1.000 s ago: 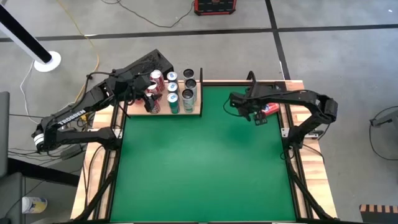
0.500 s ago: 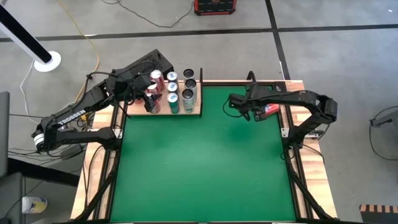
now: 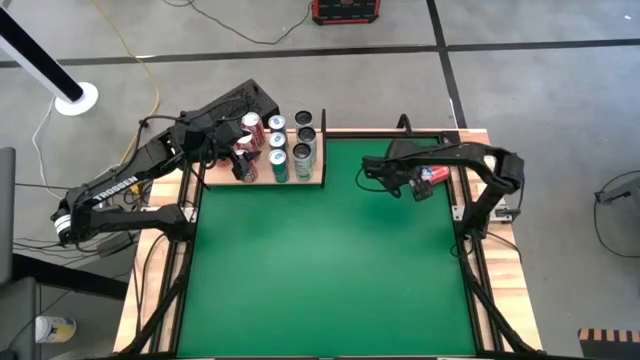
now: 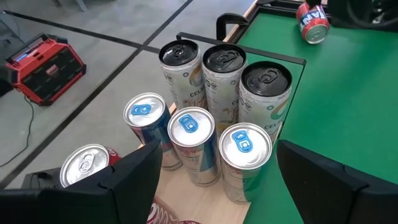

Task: Place canned beverage on shelf
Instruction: Put the red soda can on the shelf aligned with the other red soda cans

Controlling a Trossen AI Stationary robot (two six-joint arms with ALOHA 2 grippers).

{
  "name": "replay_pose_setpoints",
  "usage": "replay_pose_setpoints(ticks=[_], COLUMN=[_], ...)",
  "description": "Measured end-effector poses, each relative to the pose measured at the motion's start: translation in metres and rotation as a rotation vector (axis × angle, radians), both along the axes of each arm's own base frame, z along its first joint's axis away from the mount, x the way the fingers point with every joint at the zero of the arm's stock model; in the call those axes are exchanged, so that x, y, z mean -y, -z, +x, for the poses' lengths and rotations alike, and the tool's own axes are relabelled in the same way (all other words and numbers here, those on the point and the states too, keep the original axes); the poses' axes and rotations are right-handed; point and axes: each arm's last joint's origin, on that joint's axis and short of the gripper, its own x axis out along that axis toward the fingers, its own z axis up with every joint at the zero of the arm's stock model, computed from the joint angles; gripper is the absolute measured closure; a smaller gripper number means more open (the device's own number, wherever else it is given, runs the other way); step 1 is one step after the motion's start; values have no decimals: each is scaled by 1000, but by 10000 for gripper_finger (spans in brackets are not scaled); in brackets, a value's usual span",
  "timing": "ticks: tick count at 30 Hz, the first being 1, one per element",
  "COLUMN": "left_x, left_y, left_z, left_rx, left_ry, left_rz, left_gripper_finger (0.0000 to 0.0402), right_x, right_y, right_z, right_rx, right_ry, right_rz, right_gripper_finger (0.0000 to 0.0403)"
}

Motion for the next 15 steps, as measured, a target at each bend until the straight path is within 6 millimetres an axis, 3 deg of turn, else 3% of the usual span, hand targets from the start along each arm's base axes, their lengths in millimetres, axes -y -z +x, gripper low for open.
replay_pose_setpoints(ticks=[4,10,15], left_x=[0,0,0], left_y=[0,0,0], left_z=[0,0,0], left_rx=[-1,-7,-7], left_ry=[0,3,2], left_rz=[1,9,10], left_gripper_finger=[102,102,102], right_x=[5,20,30], right_y=[8,13,32], right_z=[-3,-24,-36], right_rx=[-4,-15,-1], right_ry=[35,97,95], right_rz=[65,106,133], right_gripper_finger=[31,30,30])
